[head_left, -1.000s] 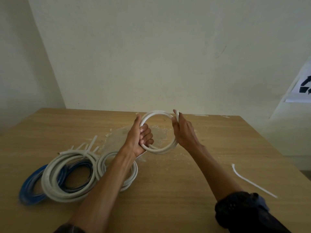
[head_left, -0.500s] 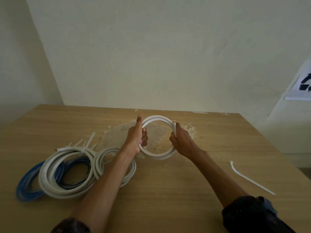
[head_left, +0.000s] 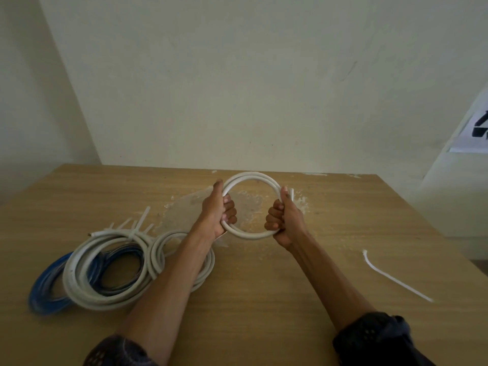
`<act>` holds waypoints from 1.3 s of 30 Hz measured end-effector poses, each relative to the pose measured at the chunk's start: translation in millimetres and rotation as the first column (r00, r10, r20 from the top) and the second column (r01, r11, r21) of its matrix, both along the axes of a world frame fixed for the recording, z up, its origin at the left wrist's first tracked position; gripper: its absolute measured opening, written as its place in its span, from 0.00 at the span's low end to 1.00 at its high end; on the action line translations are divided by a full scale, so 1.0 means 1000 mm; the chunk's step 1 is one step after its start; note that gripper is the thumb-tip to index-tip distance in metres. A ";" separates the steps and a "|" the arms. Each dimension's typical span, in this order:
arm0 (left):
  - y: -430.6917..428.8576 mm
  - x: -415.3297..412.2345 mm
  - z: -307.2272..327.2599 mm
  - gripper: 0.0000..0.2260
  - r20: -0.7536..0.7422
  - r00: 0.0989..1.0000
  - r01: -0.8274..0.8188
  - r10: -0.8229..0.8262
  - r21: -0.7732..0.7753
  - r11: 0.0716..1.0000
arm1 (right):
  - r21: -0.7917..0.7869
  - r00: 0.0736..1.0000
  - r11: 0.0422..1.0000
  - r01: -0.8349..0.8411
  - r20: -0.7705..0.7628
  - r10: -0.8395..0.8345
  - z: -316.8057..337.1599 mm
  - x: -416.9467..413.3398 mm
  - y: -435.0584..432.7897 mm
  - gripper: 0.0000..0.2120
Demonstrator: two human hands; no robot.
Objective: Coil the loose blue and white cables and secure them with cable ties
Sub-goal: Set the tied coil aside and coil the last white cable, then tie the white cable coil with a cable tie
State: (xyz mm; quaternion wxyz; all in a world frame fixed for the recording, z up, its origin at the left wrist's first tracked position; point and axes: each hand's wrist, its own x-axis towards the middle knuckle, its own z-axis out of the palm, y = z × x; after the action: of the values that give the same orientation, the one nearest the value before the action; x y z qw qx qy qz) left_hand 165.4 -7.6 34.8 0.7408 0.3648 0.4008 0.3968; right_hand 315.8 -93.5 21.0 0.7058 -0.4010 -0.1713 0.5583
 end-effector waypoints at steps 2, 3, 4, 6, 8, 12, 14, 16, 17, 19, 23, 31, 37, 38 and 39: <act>-0.002 0.002 -0.001 0.24 -0.012 0.999 0.032 -0.032 0.020 0.999 | 0.000 0.998 0.999 0.053 -0.023 -0.053 0.002 0.004 0.000 0.25; -0.004 0.003 -0.003 0.25 -0.058 0.998 0.041 -0.037 0.070 0.997 | 0.007 0.996 0.997 0.077 -0.040 -0.077 0.003 0.008 0.000 0.25; -0.009 0.004 -0.008 0.26 -0.167 0.986 0.027 0.008 0.204 0.979 | 0.008 0.994 0.995 0.098 -0.055 -0.098 0.004 0.013 0.000 0.25; -0.019 0.004 -0.027 0.30 -0.409 0.849 0.059 0.334 0.702 0.710 | -0.006 0.990 0.992 0.126 -0.055 -0.126 0.003 0.023 -0.002 0.24; -0.033 0.006 -0.030 0.32 -0.339 0.776 0.306 0.531 0.940 0.153 | -0.031 0.988 0.989 0.146 -0.041 -0.147 0.001 0.030 -0.004 0.24; -0.048 0.021 -0.023 0.27 -0.597 0.570 0.766 0.565 0.634 -0.103 | -0.077 0.990 0.989 0.124 -0.058 -0.129 0.005 0.038 -0.011 0.24; -0.051 0.027 -0.026 0.31 -0.597 0.525 0.820 0.607 0.547 -0.171 | -0.116 0.992 0.990 0.085 -0.083 -0.095 0.008 0.045 -0.017 0.24; -0.055 0.034 -0.029 0.30 -0.615 0.524 0.832 0.590 0.517 -0.200 | -0.146 0.990 0.989 0.034 -0.133 -0.054 0.008 0.051 -0.024 0.23; -0.056 0.038 -0.029 0.30 -0.619 0.535 0.830 0.575 0.514 -0.219 | -0.159 0.986 0.987 0.021 -0.157 -0.047 0.007 0.055 -0.028 0.23; -0.058 0.044 -0.030 0.28 -0.622 0.576 0.805 0.530 0.544 -0.238 | -0.188 0.981 0.982 0.011 -0.189 -0.047 0.004 0.061 -0.033 0.22; -0.065 0.055 -0.041 0.32 -0.638 0.651 0.735 0.412 0.666 -0.129 | -0.239 1.000 0.971 -0.030 -0.002 0.031 0.007 0.077 -0.049 0.26; -0.068 0.059 -0.056 0.27 -0.590 0.681 0.670 0.433 0.742 -0.042 | -0.377 -0.008 0.709 0.596 0.880 0.475 0.016 0.147 -0.102 0.37; -0.061 0.057 -0.056 0.29 -0.633 0.666 0.665 0.395 0.744 0.069 | -0.614 -0.016 0.582 0.533 0.680 0.733 0.012 0.168 -0.119 0.21; -0.062 0.056 -0.055 0.29 -0.634 0.670 0.660 0.388 0.747 0.080 | -0.603 -0.036 0.613 0.511 0.697 0.716 0.010 0.164 -0.116 0.15; -0.063 0.056 -0.055 0.30 -0.630 0.677 0.649 0.379 0.755 0.095 | -0.583 -0.058 0.657 0.477 0.726 0.686 0.007 0.161 -0.111 0.10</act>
State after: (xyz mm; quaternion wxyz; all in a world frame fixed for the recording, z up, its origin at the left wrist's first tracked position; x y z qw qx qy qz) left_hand 221.3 -70.2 -19.8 0.1122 0.9185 0.2370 0.2959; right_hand 476.7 -204.6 28.2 0.0544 -0.8939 -0.4168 0.1561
